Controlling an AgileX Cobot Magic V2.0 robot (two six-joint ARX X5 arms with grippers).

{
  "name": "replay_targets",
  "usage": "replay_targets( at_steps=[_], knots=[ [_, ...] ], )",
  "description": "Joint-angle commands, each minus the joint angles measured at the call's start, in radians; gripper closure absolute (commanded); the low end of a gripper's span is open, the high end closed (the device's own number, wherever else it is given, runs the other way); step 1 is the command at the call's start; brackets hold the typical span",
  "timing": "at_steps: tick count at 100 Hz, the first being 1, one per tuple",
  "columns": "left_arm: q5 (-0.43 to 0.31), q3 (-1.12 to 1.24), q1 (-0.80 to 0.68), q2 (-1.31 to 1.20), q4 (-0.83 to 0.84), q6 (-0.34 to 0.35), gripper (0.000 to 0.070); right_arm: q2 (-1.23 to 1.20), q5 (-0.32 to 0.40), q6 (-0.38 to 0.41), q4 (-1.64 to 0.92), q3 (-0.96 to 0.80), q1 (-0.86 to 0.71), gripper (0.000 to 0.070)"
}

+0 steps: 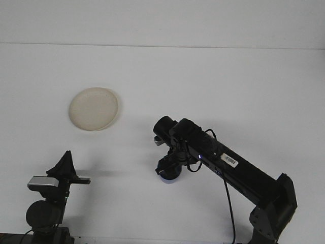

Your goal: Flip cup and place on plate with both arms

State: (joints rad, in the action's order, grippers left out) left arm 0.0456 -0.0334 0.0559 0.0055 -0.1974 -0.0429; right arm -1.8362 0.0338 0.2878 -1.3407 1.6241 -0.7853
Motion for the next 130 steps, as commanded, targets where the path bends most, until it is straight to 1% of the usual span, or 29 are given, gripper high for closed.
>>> replay_targets(
  at_steps=[1,10,27,47,61,73,86,101,109,123,130],
  knots=[
    [-0.005,0.019,0.002,-0.002,-0.013,0.001,0.0689,-0.023,0.002,-0.028,-0.028,0.043,-0.006,0.0222],
    [-0.005,0.019,0.002,-0.001,-0.013,0.001,0.0689,0.000,0.003,-0.035,-0.028,0.056,0.002,0.0186],
    [-0.005,0.019,0.002,-0.001,-0.013,0.001,0.0689,0.072,0.004,-0.060,-0.029,0.076,0.034,0.0184],
    [-0.005,0.019,0.002,-0.001,-0.013,0.001,0.0689,0.204,-0.008,-0.114,-0.029,0.076,0.130,0.0184],
    [-0.005,0.019,0.002,-0.001,-0.013,0.001,0.0689,0.297,-0.020,-0.184,-0.029,0.076,0.272,0.0185],
    [-0.005,0.019,0.002,-0.001,-0.013,0.001,0.0689,0.358,-0.056,-0.259,-0.029,0.075,0.414,0.0185],
    [-0.005,0.019,0.002,-0.002,-0.013,0.001,0.0689,0.424,-0.064,-0.276,-0.003,0.062,0.554,0.0185],
    [-0.005,0.019,0.002,-0.001,-0.013,0.001,0.0689,0.548,-0.059,-0.293,0.112,-0.040,0.691,0.0185],
    [-0.005,0.019,0.002,-0.002,-0.013,0.001,0.0689,0.642,-0.054,-0.296,0.198,-0.140,0.744,0.0185],
    [-0.005,0.019,0.002,-0.001,-0.013,0.001,0.0689,0.820,-0.008,-0.310,0.356,-0.332,0.780,0.0185],
    [-0.005,0.019,0.002,-0.002,-0.013,0.001,0.0689,0.909,-0.005,-0.312,0.424,-0.431,0.780,0.0185]
  ],
)
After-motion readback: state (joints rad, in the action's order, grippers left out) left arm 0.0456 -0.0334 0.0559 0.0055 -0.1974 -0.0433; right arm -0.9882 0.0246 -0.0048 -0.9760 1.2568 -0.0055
